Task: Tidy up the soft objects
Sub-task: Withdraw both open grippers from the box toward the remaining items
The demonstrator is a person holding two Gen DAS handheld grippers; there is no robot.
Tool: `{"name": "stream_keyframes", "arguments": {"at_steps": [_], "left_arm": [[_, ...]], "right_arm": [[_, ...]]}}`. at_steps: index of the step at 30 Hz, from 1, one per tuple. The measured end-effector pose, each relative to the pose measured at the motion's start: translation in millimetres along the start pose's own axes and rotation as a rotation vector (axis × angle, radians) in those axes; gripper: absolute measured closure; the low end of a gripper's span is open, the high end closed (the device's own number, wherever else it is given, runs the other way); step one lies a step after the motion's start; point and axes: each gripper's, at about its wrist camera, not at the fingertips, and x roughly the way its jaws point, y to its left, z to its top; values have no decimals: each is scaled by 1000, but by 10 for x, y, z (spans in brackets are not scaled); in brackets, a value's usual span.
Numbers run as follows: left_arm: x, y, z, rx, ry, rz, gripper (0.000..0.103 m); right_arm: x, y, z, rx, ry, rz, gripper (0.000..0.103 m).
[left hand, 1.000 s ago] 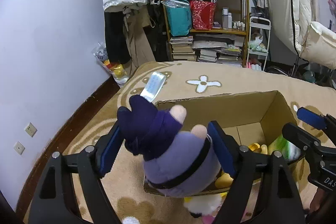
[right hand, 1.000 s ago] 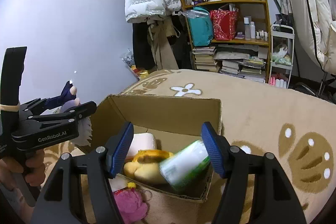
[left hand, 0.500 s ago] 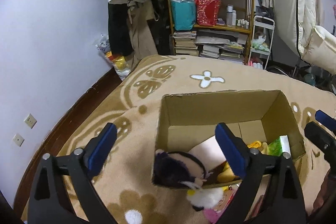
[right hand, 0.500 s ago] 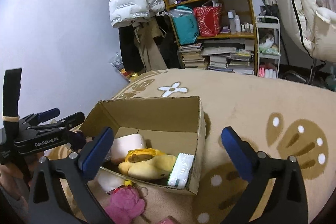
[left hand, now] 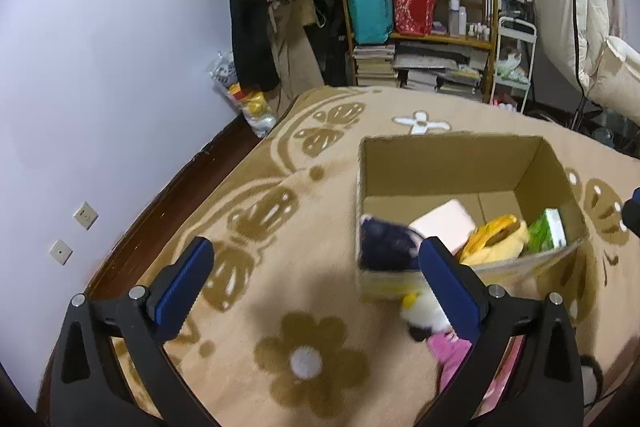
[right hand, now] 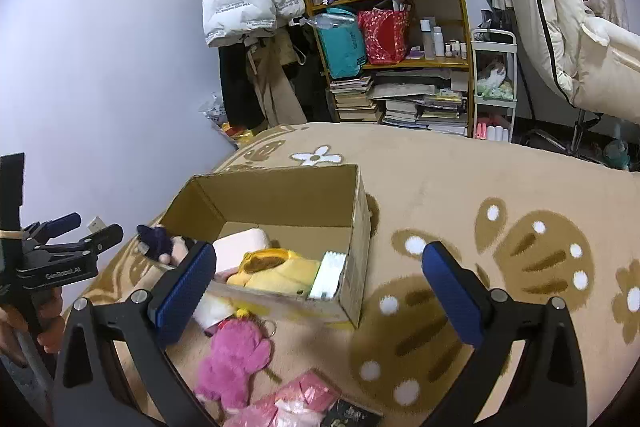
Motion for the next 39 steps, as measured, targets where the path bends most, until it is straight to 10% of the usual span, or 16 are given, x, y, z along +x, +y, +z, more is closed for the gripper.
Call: {"name": "stream_keyframes", "arguments": {"at_steps": [29, 39], "left_arm": [[190, 461, -421, -121, 296, -33, 2], [340, 95, -529, -71, 336, -105, 2]], "right_arm": [[-147, 101, -625, 34, 182, -10, 0], [25, 23, -715, 70, 241, -16, 0]]}}
